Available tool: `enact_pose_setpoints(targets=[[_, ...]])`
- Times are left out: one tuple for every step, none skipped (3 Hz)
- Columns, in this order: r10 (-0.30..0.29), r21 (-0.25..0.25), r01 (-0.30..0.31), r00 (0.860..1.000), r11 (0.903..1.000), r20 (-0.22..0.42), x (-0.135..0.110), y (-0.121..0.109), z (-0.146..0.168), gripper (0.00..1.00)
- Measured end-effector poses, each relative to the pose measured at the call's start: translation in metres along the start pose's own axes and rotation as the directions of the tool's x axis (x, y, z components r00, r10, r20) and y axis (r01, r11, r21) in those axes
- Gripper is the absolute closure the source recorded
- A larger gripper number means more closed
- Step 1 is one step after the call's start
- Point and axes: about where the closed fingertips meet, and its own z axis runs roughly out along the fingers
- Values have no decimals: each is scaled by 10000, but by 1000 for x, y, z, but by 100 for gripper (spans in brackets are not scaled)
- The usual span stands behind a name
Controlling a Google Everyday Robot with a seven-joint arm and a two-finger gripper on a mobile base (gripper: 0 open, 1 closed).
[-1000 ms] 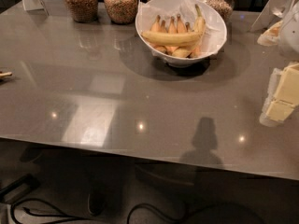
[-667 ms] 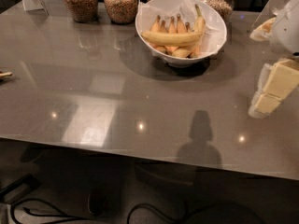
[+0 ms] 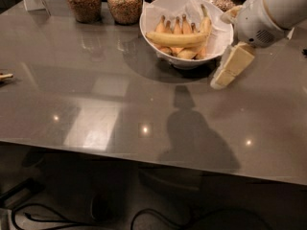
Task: Pick banana from white bowl
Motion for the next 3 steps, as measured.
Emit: enact_pose_setpoints(targets=[[-391, 534, 348, 9959, 9980, 819, -17, -46, 31, 0], [-758, 966, 633, 9884, 9933, 1314, -27, -98, 56, 0], [-832, 1421, 615, 9848, 9879, 1524, -36, -115, 40, 0]])
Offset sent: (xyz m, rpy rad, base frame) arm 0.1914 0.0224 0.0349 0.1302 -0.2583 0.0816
